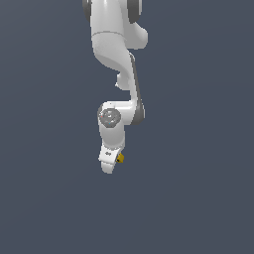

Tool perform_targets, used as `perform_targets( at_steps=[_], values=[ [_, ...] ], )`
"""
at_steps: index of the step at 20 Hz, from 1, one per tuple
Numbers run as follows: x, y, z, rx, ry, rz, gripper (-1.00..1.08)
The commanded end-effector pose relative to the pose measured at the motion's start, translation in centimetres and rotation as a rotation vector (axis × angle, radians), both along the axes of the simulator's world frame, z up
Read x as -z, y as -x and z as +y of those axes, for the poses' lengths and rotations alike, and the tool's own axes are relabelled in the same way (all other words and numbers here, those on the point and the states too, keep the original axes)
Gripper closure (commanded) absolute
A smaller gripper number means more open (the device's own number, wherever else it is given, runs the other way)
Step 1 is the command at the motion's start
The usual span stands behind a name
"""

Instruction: Pick up the object and move it to a goal position.

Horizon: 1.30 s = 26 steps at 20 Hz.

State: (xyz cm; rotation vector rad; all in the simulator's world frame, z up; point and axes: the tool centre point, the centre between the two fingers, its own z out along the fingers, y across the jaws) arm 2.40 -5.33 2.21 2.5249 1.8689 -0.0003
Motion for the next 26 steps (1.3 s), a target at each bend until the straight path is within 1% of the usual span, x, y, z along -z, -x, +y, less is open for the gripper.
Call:
perform_targets(
  at_steps=[1,7,13,19,26],
  values=[
    [0.0,0.0,0.0,0.0,0.0,0.0,1.08],
    [-0.8,0.3,0.1,0.0,0.0,0.0,1.08],
    [-3.2,1.1,0.3,0.0,0.001,0.0,1.08],
    [-7.2,2.5,0.7,-0.001,0.002,0.001,1.08],
    [-13.7,4.6,1.4,-0.001,0.003,0.001,1.08]
  ],
)
